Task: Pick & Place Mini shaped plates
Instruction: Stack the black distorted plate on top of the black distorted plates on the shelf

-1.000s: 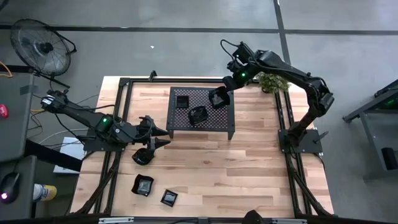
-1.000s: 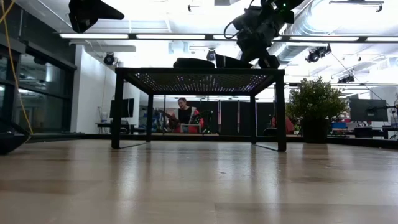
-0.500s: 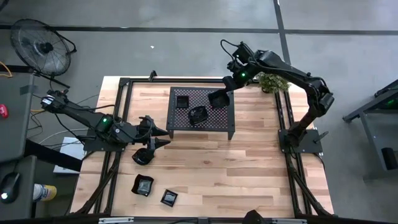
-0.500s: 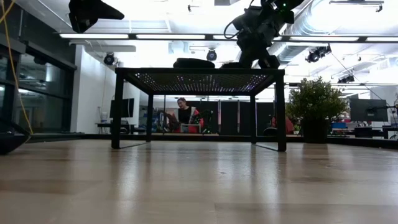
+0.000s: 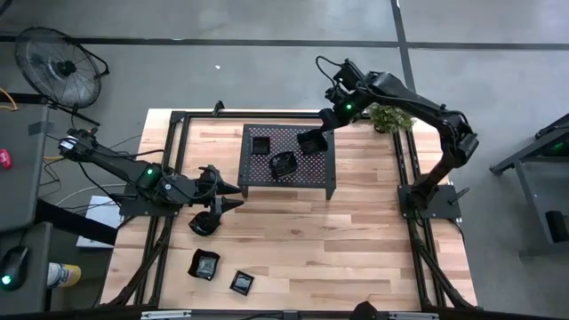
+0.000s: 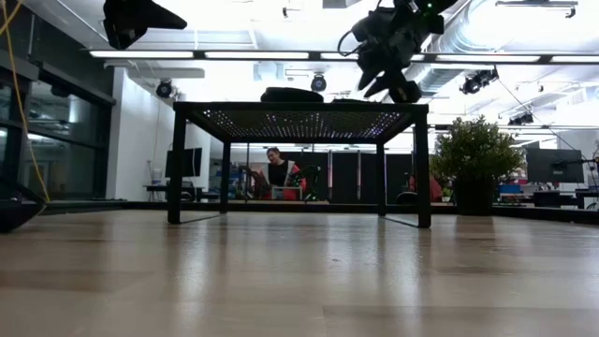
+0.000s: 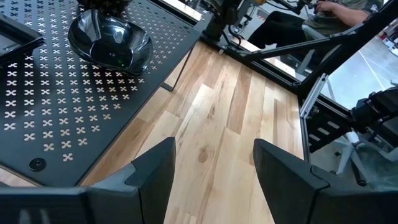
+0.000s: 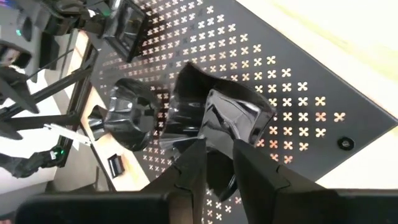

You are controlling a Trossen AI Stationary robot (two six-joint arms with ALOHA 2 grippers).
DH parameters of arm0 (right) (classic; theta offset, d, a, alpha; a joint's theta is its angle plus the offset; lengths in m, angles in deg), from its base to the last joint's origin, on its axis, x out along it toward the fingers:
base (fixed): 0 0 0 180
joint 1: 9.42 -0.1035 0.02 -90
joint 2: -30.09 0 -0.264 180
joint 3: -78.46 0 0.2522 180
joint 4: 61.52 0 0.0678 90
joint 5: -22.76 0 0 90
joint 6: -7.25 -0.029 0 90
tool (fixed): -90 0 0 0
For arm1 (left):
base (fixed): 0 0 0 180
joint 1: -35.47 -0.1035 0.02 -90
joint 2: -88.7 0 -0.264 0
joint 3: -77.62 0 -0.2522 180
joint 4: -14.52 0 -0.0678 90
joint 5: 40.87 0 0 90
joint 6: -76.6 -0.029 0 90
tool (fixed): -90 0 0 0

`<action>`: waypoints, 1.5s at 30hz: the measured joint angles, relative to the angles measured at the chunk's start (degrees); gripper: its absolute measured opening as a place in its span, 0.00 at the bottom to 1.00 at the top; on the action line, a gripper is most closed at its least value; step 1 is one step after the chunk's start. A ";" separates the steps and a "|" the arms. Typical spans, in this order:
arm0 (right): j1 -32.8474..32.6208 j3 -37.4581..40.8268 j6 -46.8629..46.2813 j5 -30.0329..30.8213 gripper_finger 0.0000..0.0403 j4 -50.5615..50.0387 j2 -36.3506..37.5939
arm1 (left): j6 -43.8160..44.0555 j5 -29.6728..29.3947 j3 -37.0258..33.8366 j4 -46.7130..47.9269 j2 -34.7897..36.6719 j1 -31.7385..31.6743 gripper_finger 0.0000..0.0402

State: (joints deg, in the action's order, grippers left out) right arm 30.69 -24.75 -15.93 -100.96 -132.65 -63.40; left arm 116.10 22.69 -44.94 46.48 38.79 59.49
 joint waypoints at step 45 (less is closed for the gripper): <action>-58.49 6.16 -39.65 48.11 0.22 3.28 13.11 | 10.17 17.20 -2.74 15.00 0.76 3.97 0.53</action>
State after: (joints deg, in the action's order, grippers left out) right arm -27.80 -18.59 -55.58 -52.85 -129.37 -50.29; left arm 126.27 39.90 -47.68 61.48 39.55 63.46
